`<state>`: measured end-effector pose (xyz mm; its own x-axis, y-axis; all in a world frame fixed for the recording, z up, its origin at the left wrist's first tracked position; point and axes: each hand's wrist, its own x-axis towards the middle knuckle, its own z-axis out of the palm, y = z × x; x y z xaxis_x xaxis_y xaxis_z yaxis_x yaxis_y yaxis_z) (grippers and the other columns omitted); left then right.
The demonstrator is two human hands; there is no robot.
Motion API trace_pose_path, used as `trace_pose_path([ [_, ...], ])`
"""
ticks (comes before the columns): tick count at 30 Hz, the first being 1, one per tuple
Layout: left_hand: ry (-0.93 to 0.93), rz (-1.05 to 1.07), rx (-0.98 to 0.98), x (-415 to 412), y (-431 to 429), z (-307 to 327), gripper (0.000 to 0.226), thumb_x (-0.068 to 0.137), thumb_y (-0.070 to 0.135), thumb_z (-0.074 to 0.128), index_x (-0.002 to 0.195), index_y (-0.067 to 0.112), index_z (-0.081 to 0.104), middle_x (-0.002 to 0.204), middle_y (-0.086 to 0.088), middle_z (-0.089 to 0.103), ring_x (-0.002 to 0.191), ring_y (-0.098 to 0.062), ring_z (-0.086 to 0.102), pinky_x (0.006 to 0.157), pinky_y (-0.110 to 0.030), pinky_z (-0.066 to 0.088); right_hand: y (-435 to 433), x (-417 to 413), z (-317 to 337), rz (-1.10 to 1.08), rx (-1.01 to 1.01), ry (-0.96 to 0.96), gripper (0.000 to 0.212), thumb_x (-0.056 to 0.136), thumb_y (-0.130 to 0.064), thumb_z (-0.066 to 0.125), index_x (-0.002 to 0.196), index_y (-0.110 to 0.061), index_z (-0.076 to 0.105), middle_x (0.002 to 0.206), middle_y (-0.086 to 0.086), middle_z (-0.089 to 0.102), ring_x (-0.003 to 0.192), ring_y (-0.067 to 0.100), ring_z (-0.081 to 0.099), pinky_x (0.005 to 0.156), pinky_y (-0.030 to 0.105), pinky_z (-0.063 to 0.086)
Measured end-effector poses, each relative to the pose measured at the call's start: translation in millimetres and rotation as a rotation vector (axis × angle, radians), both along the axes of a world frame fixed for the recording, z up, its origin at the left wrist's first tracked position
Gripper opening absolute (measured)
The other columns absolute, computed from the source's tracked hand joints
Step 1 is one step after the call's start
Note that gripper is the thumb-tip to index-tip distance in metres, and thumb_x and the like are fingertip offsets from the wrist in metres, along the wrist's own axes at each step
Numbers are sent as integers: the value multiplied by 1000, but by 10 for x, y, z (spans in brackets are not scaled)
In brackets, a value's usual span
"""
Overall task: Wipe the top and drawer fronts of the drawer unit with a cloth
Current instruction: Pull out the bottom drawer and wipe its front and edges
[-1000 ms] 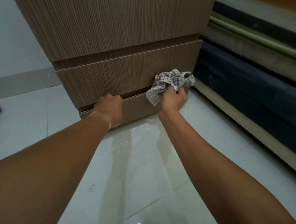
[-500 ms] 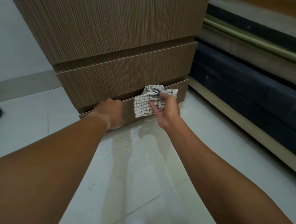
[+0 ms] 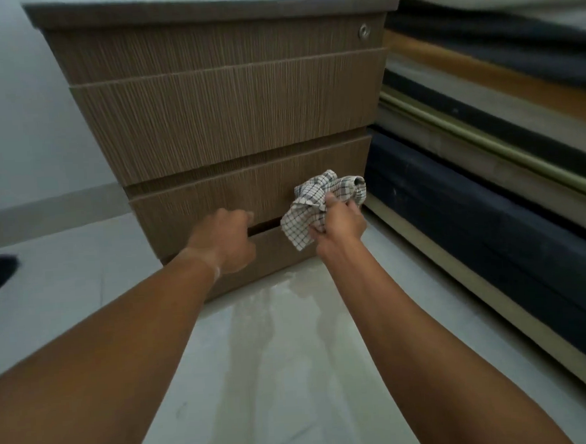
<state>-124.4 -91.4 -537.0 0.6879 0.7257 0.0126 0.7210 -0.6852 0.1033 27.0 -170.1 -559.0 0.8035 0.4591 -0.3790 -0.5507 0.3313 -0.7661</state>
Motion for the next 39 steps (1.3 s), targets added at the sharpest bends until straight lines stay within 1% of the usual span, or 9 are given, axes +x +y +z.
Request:
trace_pose_path([
  [5,-265,-128,474,134,-59,633,55,95,15,54,149,15,45,156,-5,43,146,-25,37,115,-43,38,59,275,942,-169,110,-255,21,99,-16,60,118,-22,69,106,-2,72,95,15,70,75,30,60],
  [13,-398,-64,745,425,210,1948,56,95,29,54,148,15,46,155,-7,45,145,-30,37,120,-51,25,200,705,2594,-399,27,-787,16,99,-23,58,102,-35,69,93,-20,67,94,7,62,83,24,50],
  [17,-294,84,638,520,268,2098,41,95,45,46,118,18,67,117,-5,68,117,-26,57,110,-51,35,478,984,2717,-159,-331,-1083,35,98,-20,55,130,-30,64,116,-6,70,95,11,61,73,24,46],
  [20,-337,114,618,569,283,2024,48,96,53,40,113,19,69,107,-3,71,106,-23,62,109,-50,36,676,1141,2565,171,-692,-1285,43,97,-24,52,139,-27,55,119,2,67,101,19,62,91,40,53],
  [22,-381,98,649,618,311,1975,54,97,53,37,122,16,68,115,-4,71,106,-23,63,104,-46,40,791,1195,2538,211,-977,-1434,46,98,-29,45,144,-25,50,132,6,61,124,29,55,115,65,20],
  [24,-451,93,667,658,359,1937,56,97,53,37,125,15,67,119,-5,70,105,-23,64,92,-40,47,926,1237,2585,248,-1188,-1528,52,98,-34,38,149,-25,43,149,8,49,141,33,39,111,72,-14],
  [30,-520,133,552,737,442,1981,55,96,48,39,130,14,66,134,-5,66,129,-29,57,97,-43,47,1198,1419,2797,458,-1143,-1448,56,97,-37,45,152,-27,37,154,11,43,142,35,37,116,70,11],
  [36,-217,180,222,712,302,2461,70,96,58,20,149,20,47,157,1,42,150,-27,29,123,-49,7,976,1410,3290,525,-1319,-1634,69,96,-65,36,152,-26,36,152,5,49,139,34,44,112,76,-7],
  [39,-146,226,124,627,116,3032,73,94,59,20,150,20,46,158,2,40,151,-26,26,123,-49,9,766,1352,4119,557,-1329,-1728,65,96,-64,39,151,-29,38,123,2,68,124,31,58,113,74,-4],
])
